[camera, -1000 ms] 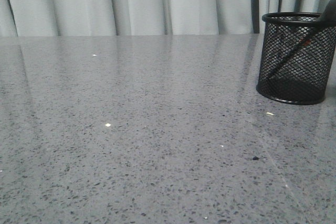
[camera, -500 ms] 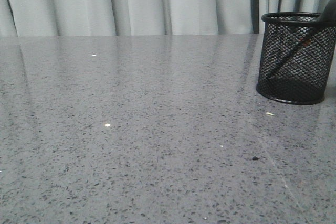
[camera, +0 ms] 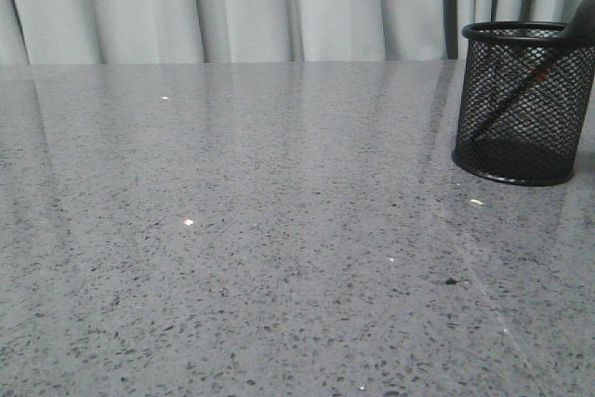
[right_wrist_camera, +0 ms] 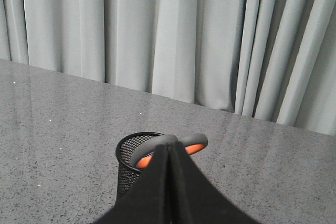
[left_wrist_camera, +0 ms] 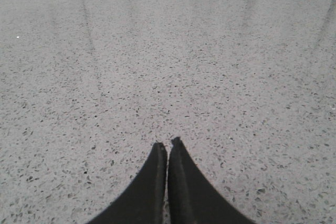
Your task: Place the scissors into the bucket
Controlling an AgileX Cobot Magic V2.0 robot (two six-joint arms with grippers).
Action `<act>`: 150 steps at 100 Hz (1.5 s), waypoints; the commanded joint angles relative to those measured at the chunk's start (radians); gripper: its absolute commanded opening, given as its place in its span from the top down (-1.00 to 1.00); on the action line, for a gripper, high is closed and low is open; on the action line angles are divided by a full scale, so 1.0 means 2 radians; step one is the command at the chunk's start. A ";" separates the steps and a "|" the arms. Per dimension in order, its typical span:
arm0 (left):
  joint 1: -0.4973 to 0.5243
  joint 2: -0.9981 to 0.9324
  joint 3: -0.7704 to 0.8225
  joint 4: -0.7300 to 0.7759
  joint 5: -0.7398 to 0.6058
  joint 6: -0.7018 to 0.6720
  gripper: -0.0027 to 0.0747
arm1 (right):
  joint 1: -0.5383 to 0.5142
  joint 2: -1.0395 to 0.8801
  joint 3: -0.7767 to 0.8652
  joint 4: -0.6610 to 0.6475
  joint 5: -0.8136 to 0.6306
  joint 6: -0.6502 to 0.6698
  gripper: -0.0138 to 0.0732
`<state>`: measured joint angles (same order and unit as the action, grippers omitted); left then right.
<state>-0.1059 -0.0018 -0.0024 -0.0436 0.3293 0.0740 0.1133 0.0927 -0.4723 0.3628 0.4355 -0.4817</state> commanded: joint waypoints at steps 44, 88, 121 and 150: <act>0.001 -0.009 0.021 -0.008 -0.026 0.000 0.98 | -0.002 0.005 -0.010 0.005 -0.038 -0.004 0.79; 0.001 -0.009 0.021 -0.008 -0.026 0.000 0.98 | -0.018 0.005 0.180 -0.212 -0.218 0.294 0.79; 0.001 -0.009 0.021 -0.008 -0.026 0.000 0.98 | -0.029 -0.063 0.246 -0.212 -0.096 0.298 0.79; 0.001 -0.009 0.021 -0.007 -0.026 0.000 0.98 | -0.029 -0.063 0.246 -0.211 -0.071 0.294 0.79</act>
<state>-0.1048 -0.0018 -0.0024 -0.0455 0.3293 0.0740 0.0611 -0.0101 0.0144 -0.0469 0.3183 0.1118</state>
